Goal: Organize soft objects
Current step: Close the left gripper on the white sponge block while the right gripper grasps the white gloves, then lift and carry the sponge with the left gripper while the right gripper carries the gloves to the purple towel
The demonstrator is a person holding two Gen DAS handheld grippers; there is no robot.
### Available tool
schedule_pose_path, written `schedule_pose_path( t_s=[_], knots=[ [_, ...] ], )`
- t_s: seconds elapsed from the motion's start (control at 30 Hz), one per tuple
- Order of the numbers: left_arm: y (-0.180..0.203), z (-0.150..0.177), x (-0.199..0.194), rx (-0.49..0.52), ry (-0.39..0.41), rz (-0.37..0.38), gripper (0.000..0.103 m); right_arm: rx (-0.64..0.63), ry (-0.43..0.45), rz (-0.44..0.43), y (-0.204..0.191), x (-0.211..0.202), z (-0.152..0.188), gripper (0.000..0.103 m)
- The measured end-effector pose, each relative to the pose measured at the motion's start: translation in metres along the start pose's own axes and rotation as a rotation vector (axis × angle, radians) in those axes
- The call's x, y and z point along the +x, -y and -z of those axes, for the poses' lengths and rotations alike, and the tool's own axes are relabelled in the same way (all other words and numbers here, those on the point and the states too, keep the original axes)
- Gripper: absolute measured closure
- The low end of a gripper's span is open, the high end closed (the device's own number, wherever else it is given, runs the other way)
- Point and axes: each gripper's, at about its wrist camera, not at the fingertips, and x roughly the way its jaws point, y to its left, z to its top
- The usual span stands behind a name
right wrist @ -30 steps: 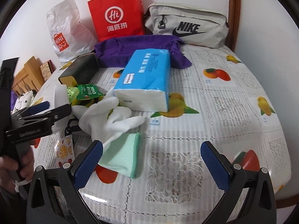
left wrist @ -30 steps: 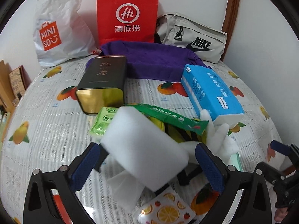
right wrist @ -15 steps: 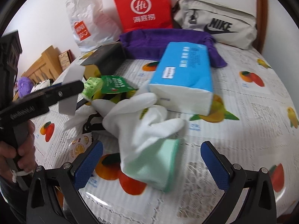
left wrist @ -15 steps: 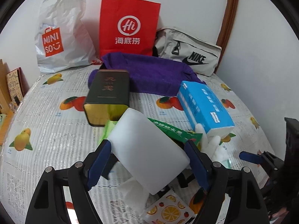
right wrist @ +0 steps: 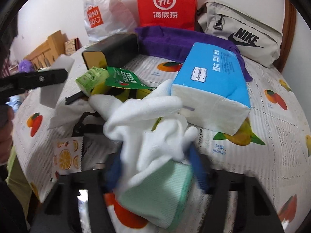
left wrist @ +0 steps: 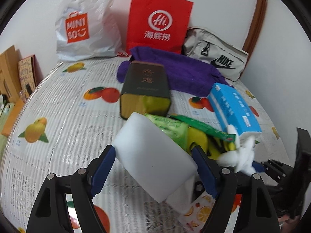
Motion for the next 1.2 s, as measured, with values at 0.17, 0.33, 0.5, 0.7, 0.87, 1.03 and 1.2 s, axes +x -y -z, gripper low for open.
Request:
schedule_pose_path(
  t_s=[0.17,0.33,0.5,0.7,0.87,1.03,1.2],
  knots=[
    [-0.013,0.006,0.011,-0.030,-0.031,-0.015,0.023,0.027,0.006,0.005,0.014,-0.013,0.004,0.085],
    [-0.021,0.007,0.012,-0.044,-0.032,-0.023,0.023,0.034,0.021,0.037,0.028,-0.030,0.007,0.087],
    [-0.024,0.007,0.018,-0.049,-0.051,-0.031,0.023,0.057,0.005,0.052,0.043,-0.035,0.012,0.087],
    [-0.025,0.003,0.013,-0.062,-0.055,-0.021,0.024,0.062,0.023,0.026,0.043,-0.046,0.011,0.087],
    [-0.024,-0.004,0.004,-0.056,-0.049,-0.026,0.024,0.052,0.057,-0.004,0.035,-0.061,0.003,0.088],
    [-0.026,-0.018,-0.007,-0.062,-0.032,-0.038,0.024,0.036,0.099,-0.034,0.030,-0.077,-0.011,0.088],
    [-0.024,-0.037,-0.013,-0.055,-0.014,-0.054,0.024,0.033,0.123,-0.027,0.030,-0.084,-0.032,0.088]
  ],
)
